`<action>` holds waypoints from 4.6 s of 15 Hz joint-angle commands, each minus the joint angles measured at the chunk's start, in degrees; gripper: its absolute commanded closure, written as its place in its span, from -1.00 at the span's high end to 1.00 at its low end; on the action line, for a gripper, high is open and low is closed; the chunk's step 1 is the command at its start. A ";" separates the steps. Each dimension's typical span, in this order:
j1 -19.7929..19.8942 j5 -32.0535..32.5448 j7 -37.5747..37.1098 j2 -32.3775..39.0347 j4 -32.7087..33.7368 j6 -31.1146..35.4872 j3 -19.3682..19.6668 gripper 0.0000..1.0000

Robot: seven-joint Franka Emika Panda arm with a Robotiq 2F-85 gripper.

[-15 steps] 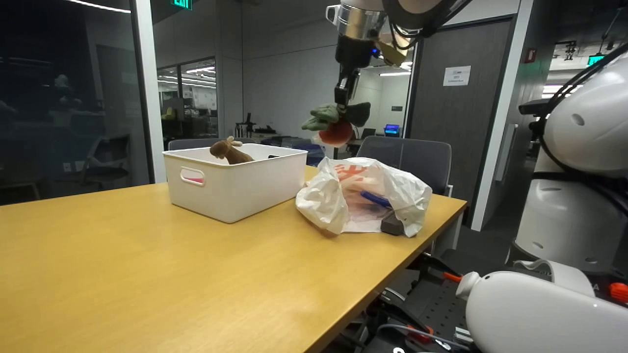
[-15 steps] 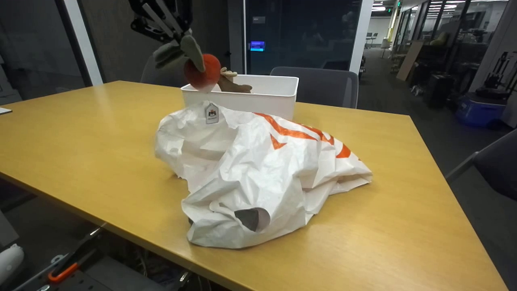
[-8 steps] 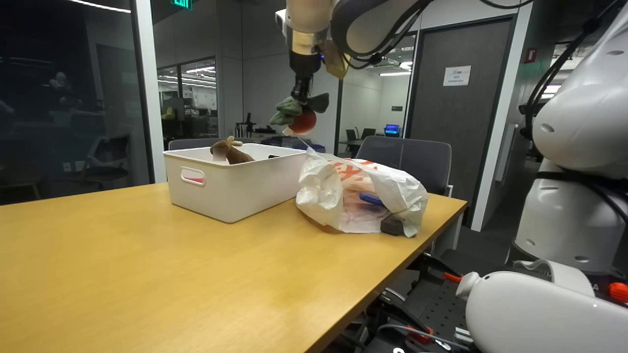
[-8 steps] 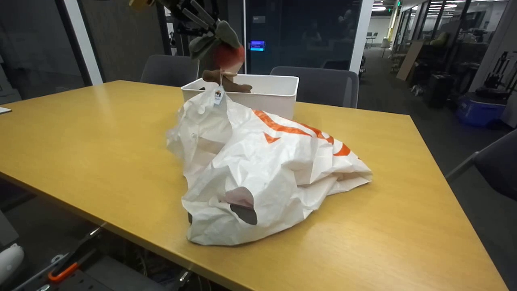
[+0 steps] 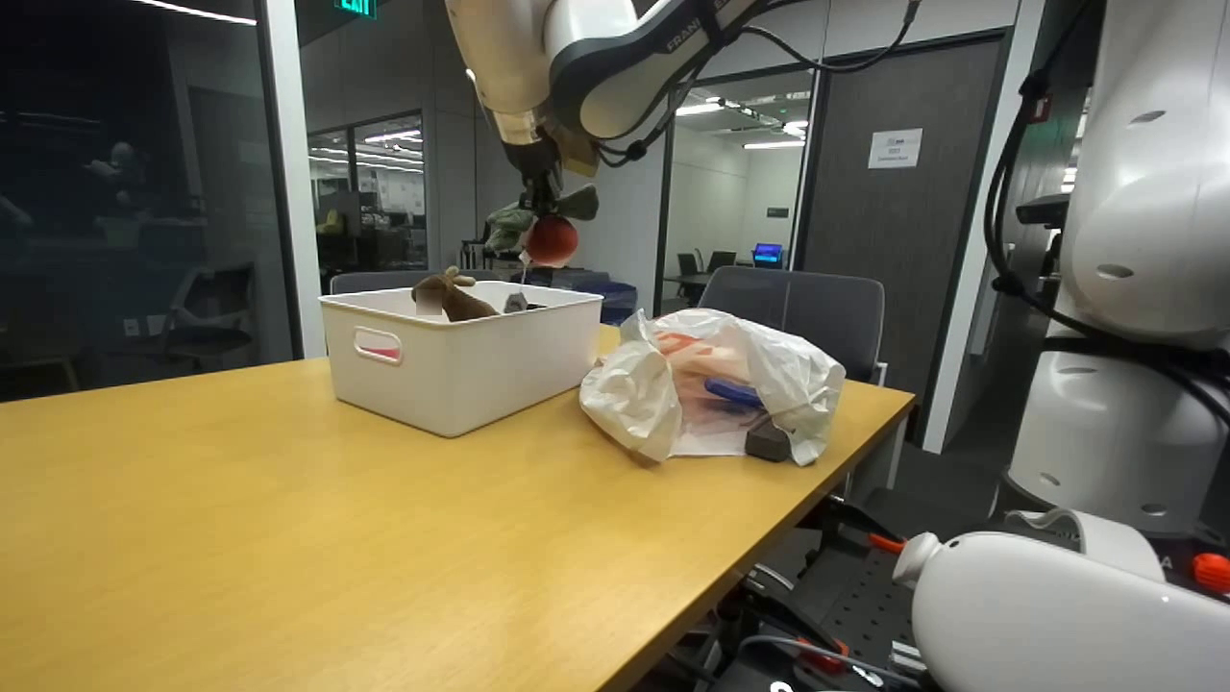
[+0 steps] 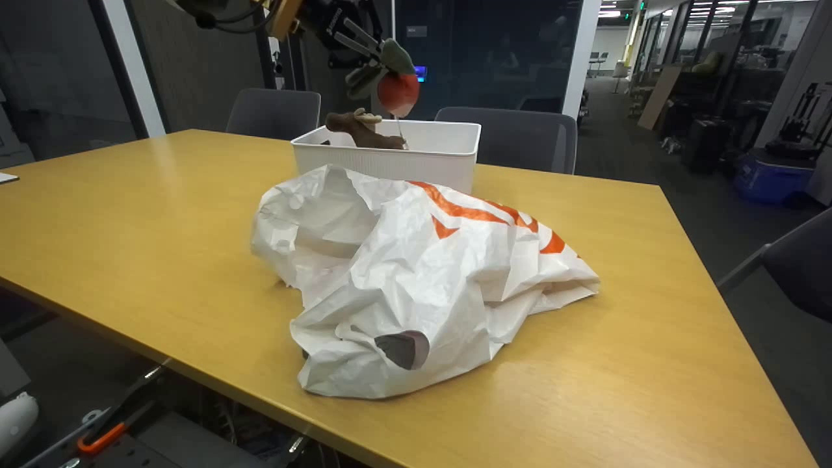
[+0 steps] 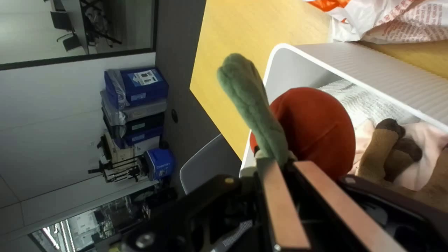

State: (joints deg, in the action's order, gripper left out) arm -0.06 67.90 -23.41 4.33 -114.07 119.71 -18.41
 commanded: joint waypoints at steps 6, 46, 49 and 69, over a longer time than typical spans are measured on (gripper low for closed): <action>-5.89 -5.59 4.02 4.99 4.38 0.31 7.12 0.38; -0.34 -39.58 7.14 4.10 -27.89 35.36 25.16 1.00; -1.97 -28.10 -2.07 4.82 -27.08 36.17 27.09 1.00; -1.69 -12.96 -15.55 12.36 -18.97 34.57 27.57 -0.20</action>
State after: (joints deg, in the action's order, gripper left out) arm -1.23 53.42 -36.94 15.23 -134.23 154.31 8.66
